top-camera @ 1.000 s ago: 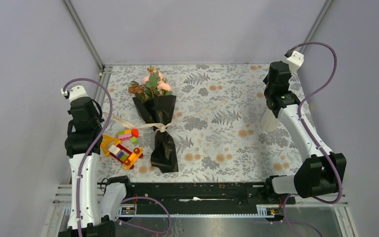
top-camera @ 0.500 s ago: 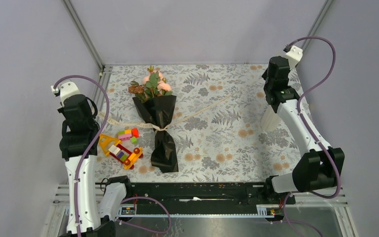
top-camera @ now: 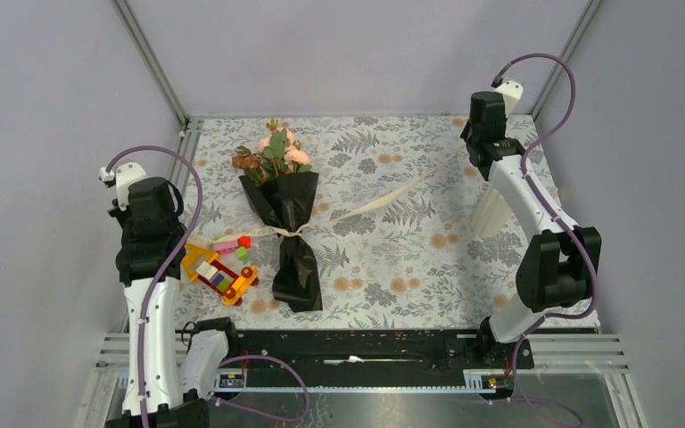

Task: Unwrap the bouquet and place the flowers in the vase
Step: Untie the ribbon from the wrapping paper.

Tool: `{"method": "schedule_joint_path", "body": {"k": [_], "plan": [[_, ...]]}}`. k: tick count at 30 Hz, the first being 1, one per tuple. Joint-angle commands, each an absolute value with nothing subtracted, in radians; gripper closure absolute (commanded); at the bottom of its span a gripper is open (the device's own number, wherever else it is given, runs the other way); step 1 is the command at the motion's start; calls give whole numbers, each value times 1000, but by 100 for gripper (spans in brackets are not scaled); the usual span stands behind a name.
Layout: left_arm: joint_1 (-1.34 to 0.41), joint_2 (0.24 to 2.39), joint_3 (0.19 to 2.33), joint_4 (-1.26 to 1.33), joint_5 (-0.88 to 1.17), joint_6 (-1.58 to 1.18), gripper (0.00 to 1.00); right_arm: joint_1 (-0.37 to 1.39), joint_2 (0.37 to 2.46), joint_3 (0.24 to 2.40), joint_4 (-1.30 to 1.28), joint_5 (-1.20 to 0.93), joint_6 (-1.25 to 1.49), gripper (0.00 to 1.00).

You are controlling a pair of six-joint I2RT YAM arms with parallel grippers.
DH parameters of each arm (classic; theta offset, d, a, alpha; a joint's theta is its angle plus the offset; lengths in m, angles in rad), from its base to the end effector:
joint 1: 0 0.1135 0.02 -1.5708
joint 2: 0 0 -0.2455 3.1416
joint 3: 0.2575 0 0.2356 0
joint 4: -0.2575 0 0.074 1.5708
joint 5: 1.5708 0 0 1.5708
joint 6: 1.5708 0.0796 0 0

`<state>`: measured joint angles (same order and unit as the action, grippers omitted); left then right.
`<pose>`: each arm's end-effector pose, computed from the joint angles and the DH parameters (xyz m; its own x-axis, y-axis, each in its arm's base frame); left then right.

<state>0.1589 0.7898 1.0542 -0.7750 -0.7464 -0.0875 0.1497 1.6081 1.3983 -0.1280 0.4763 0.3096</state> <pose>0.1563 0.0798 0.3406 -0.4194 -0.1322 -0.8981 -0.7406 0.6220 0.2543 0.4020 0.0237 0.3221 -0.2222 0.2403 -0.9449 0.3810 0.9135 0.1427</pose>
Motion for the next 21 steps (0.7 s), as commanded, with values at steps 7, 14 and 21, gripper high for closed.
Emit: {"method": "schedule_joint_path", "body": {"k": [7, 14, 21], "plan": [[165, 816, 1056, -787, -672, -107, 60, 144, 1689, 1522, -229, 430, 270, 74], [164, 812, 1052, -794, -589, -99, 9, 144, 1680, 1549, -264, 361, 273, 29], [158, 788, 1039, -791, -239, -156, 7, 144, 1620, 1533, -282, 121, 259, 22]]}}
